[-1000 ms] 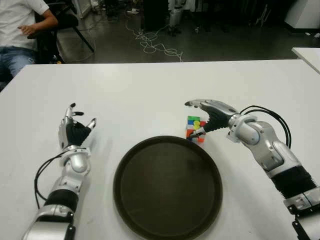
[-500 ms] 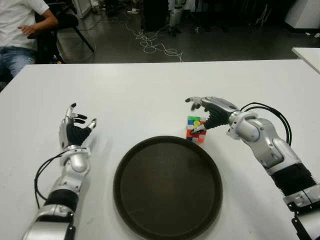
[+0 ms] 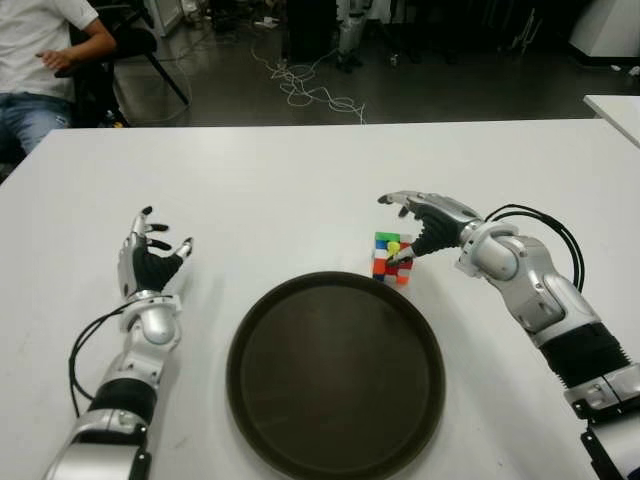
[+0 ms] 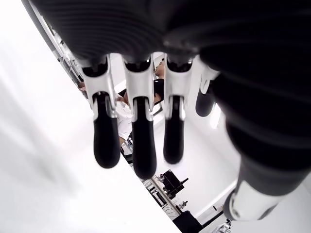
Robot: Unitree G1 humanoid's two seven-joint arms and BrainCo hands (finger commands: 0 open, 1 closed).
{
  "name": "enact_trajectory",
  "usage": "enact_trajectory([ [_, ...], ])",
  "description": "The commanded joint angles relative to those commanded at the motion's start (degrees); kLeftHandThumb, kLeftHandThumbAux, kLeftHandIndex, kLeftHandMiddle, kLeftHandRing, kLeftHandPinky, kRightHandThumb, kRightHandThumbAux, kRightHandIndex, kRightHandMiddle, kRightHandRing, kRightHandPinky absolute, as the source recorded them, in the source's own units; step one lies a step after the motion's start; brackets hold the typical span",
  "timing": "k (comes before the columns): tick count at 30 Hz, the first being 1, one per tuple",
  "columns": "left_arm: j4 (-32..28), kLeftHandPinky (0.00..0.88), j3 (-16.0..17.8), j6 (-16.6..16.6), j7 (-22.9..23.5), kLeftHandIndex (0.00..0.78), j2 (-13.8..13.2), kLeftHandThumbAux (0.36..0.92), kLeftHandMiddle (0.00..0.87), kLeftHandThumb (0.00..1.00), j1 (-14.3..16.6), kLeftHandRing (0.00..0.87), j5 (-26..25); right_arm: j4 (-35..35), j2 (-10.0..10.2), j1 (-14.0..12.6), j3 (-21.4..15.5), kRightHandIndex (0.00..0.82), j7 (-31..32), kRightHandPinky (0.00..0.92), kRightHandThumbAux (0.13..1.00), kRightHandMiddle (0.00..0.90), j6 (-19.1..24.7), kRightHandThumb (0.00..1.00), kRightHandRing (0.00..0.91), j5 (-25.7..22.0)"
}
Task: Pick up the Rubik's Cube and put it in the plate
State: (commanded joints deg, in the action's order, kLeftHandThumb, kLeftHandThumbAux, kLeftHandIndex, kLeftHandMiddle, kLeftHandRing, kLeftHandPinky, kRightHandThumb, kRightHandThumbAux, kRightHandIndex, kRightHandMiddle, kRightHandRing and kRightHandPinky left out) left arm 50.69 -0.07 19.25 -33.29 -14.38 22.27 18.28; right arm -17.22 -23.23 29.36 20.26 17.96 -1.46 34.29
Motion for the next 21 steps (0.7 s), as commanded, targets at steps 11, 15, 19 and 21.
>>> enact_trajectory([
  [11,-0.14,0.7,0.22,0.41,0.48,0.0,0.11,0.723,0.435,0.0,-0.17,0.672,-0.51,-1.7,0.08,-0.01,0.29,0.0,-1.55,0.702,0.694,0.586,-0.92,0.0,0.742,-0.12],
  [15,-0.13,0.714,0.24,0.79,0.36,0.0,0.14,0.726,0.463,0.0,-0.18,0.702,-0.49,-2.69,0.18,0.0,0.24,0.0,-2.29,0.718,0.689,0.636,-1.71,0.0,0.765,-0.32],
  [19,-0.13,0.714,0.25,0.89,0.41,0.0,0.16,0.725,0.469,0.0,-0.17,0.71,-0.52,-3.05,0.12,0.08,0.39,0.0,-2.59,0.679,0.684,0.576,-1.99,0.0,0.75,-0.09],
  [21,-0.12,0.712,0.26,0.92,0.42,0.0,0.17,0.723,0.467,0.0,-0.16,0.711,-0.53,-3.13,0.11,0.1,0.44,0.0,-2.69,0.663,0.685,0.554,-2.07,0.0,0.741,-0.04],
])
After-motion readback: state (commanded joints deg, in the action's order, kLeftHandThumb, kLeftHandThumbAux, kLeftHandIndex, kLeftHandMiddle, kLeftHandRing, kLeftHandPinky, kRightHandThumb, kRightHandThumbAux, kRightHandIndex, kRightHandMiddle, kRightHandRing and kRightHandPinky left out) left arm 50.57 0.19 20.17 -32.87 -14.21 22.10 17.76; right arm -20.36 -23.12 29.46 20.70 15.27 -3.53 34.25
